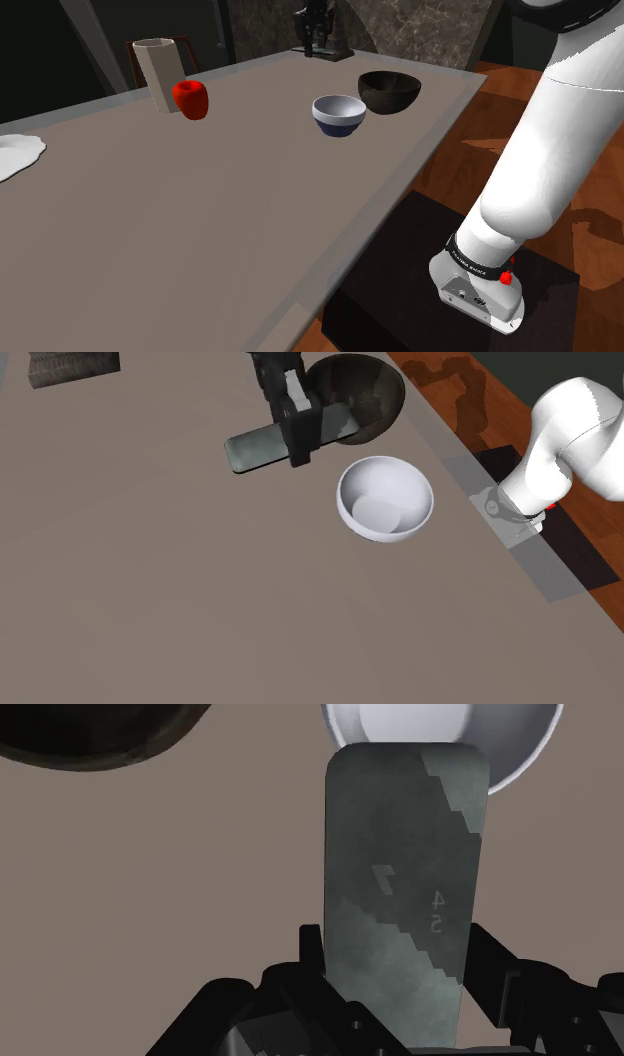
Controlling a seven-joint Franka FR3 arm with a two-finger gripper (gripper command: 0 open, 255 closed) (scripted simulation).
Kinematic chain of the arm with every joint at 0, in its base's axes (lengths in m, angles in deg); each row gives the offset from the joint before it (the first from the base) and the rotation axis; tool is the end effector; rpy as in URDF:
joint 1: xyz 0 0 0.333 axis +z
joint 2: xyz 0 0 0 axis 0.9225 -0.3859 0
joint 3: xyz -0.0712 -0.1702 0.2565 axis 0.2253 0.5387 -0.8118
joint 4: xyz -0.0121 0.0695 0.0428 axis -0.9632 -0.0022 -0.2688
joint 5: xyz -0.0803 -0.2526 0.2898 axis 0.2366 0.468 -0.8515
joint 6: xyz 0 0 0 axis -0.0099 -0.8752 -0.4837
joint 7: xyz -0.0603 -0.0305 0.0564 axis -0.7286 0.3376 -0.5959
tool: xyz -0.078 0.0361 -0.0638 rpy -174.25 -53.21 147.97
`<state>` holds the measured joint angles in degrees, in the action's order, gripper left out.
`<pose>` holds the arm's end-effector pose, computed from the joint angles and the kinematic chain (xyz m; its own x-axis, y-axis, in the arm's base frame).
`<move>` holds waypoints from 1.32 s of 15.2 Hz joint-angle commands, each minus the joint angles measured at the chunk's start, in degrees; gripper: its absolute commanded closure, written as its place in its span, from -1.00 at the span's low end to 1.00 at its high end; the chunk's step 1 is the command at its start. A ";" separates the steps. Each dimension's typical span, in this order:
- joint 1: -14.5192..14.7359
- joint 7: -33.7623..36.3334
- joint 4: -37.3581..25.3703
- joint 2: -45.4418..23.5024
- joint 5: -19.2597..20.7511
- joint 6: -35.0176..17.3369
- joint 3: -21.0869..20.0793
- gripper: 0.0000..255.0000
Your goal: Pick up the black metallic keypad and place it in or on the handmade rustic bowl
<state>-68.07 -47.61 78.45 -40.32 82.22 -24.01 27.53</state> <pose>0.5696 -0.0095 0.6271 0.9940 0.0934 -0.0572 0.0936 -0.9956 0.0001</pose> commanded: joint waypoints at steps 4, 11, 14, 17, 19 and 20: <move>-2.76 -5.40 10.12 8.02 0.46 -2.13 2.60 1.00; -6.40 -13.32 19.05 16.33 2.19 -2.96 7.04 1.00; -7.96 -16.87 21.74 19.13 3.26 -3.01 9.19 1.00; -9.26 -19.90 23.50 21.11 4.25 -2.98 11.08 1.00; -9.28 -19.81 25.41 21.47 4.33 -4.53 11.11 1.00; -9.30 -19.77 26.34 21.63 4.36 -5.31 11.12 1.00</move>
<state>-77.31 -67.29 103.77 -19.05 86.49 -28.64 38.59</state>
